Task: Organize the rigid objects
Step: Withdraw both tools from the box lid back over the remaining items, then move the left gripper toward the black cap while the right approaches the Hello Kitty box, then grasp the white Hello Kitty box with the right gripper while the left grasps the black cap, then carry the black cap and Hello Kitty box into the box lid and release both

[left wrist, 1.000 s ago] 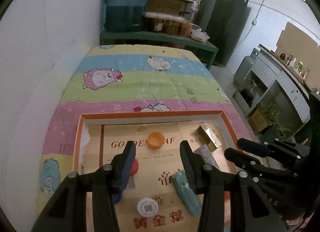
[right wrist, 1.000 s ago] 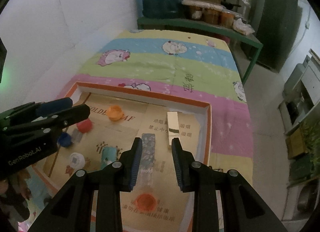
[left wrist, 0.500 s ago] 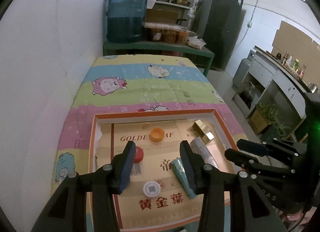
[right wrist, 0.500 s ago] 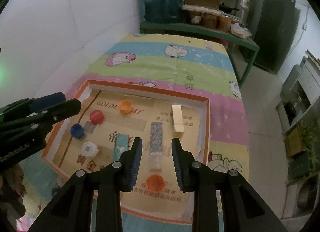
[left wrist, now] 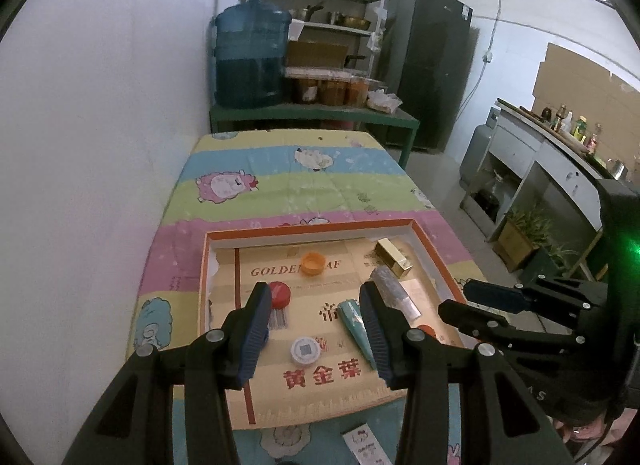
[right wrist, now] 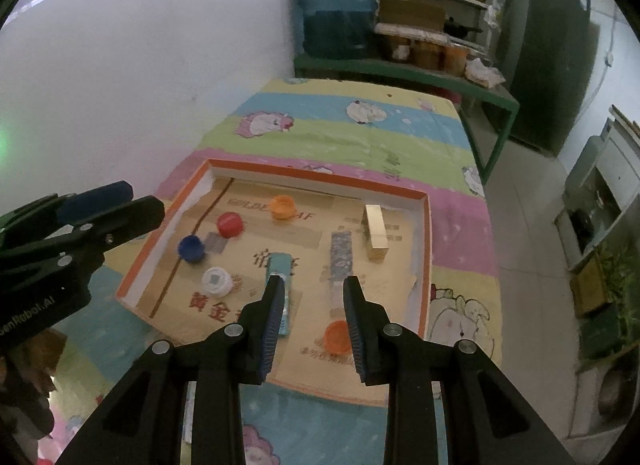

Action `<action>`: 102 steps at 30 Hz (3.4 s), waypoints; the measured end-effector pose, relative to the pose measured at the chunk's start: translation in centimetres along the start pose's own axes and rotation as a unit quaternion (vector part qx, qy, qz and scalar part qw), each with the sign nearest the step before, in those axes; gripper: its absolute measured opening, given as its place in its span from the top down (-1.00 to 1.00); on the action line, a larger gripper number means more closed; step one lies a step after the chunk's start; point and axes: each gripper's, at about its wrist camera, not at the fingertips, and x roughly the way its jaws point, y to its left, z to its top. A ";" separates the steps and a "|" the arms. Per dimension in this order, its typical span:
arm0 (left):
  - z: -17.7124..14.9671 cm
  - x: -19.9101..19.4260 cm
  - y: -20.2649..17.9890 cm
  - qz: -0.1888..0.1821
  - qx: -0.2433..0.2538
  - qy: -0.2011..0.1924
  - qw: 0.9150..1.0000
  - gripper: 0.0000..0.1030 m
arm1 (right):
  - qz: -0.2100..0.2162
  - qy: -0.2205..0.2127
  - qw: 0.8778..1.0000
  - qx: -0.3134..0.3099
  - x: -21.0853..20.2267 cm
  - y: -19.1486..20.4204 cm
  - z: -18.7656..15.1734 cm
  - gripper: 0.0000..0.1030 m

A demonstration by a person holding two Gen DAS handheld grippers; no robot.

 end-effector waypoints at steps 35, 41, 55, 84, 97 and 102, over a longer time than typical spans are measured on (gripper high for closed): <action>-8.9 -8.2 3.2 0.016 -0.037 -0.044 0.998 0.11 | 0.012 -0.032 0.999 -0.006 -5.0 7.5 -9.1 -0.14; -11.0 -6.5 3.7 0.008 -0.043 -0.018 0.999 -0.05 | 0.009 -0.015 1.000 -0.005 -3.4 8.2 -10.8 -0.17; -14.3 -2.9 4.2 0.004 -0.047 0.030 0.998 -0.05 | 0.001 0.018 1.000 0.005 0.6 8.9 -12.8 -0.17; -15.3 1.5 3.9 -0.012 -0.028 0.067 0.997 0.41 | -0.006 0.032 0.999 -0.019 4.2 9.4 -12.8 0.51; -14.7 0.1 4.2 -0.028 -0.044 0.046 0.998 0.41 | 0.006 0.023 1.000 -0.009 3.4 9.0 -12.5 0.51; -13.8 -0.9 4.2 -0.035 -0.048 0.033 0.998 0.43 | 0.008 0.008 1.000 -0.006 2.2 8.7 -11.9 0.51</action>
